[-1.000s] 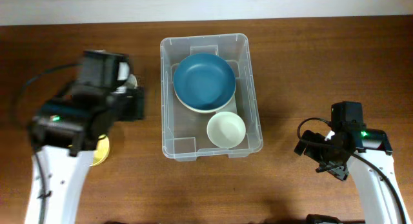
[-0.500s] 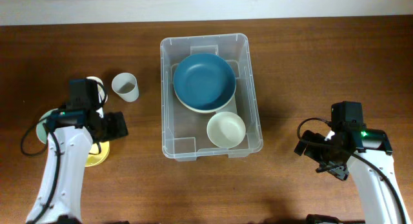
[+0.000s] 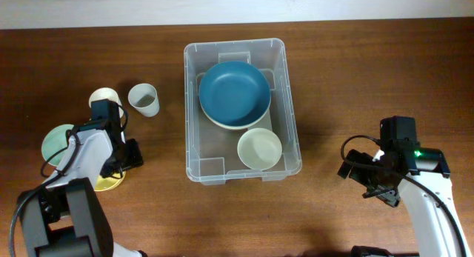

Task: Pack container
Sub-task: 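Move the left gripper to the yellow bowl and grasp its rim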

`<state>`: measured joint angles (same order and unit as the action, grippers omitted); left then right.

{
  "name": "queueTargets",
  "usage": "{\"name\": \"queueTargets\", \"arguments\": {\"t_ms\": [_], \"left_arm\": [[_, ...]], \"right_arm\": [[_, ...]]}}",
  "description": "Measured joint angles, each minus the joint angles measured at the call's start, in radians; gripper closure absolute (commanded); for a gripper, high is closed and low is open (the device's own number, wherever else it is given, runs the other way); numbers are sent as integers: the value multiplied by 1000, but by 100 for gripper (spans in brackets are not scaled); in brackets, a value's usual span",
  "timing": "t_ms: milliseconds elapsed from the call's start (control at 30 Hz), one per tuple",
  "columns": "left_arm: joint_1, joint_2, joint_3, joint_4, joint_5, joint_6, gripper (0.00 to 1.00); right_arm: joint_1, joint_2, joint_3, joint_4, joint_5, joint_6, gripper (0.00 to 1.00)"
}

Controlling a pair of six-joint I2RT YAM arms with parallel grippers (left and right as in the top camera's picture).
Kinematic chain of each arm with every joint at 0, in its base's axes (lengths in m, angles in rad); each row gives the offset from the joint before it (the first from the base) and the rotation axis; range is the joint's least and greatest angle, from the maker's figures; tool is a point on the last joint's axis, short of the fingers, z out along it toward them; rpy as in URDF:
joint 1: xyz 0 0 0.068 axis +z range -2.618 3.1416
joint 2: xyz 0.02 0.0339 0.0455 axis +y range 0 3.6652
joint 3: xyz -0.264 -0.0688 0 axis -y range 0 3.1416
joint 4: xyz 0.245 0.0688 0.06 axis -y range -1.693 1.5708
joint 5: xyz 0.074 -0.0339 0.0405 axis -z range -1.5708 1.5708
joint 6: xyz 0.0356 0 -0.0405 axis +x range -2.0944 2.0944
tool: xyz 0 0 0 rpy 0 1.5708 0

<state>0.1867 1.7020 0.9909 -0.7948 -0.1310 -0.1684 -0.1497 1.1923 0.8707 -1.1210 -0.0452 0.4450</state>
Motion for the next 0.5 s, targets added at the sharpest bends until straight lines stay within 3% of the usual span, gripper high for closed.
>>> {"name": "queueTargets", "arguments": {"t_ms": [133, 233, 500], "left_arm": [[0, 0, 0, 0, 11, -5, 83], [0, 0, 0, 0, 16, -8, 100], [-5, -11, 0, -11, 6, -5, 100]], "right_arm": [[0, 0, 0, 0, 0, 0, 1], [0, 0, 0, 0, 0, 0, 1], [0, 0, 0, 0, 0, 0, 1]]}}
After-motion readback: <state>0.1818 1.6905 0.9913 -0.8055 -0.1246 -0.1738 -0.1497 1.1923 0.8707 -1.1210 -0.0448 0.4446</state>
